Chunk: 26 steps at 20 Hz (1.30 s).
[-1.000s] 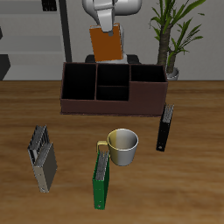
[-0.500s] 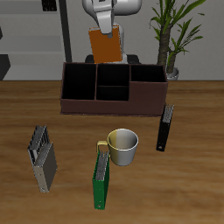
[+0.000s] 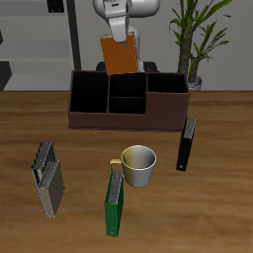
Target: Place the orange book into the back desk caddy's back compartment
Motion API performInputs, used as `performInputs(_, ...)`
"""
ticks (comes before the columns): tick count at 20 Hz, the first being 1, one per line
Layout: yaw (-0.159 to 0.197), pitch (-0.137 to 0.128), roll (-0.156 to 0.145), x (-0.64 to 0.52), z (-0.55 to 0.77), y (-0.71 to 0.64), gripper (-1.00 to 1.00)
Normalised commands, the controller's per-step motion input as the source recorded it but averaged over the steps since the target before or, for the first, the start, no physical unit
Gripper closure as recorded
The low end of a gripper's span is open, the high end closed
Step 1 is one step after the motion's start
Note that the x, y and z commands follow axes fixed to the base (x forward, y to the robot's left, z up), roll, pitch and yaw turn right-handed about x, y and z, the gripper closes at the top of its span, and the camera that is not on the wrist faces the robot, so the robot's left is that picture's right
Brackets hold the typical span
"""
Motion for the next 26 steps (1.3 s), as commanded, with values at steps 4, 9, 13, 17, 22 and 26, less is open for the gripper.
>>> performInputs(4,0.001,0.025,0.02,0.0,-0.17,0.06,1.0)
performInputs(9,0.008,0.01,0.018,0.06,-0.15,0.07,1.0)
performInputs(13,-0.008,0.015,-0.004,0.05,-0.13,-0.05,1.0)
performInputs(17,-0.003,0.029,0.001,-0.01,-0.12,-0.01,1.0)
performInputs(22,0.003,0.01,0.005,0.05,-0.1,0.02,1.0)
performInputs(26,0.008,0.008,0.007,0.02,-0.08,0.0,1.0)
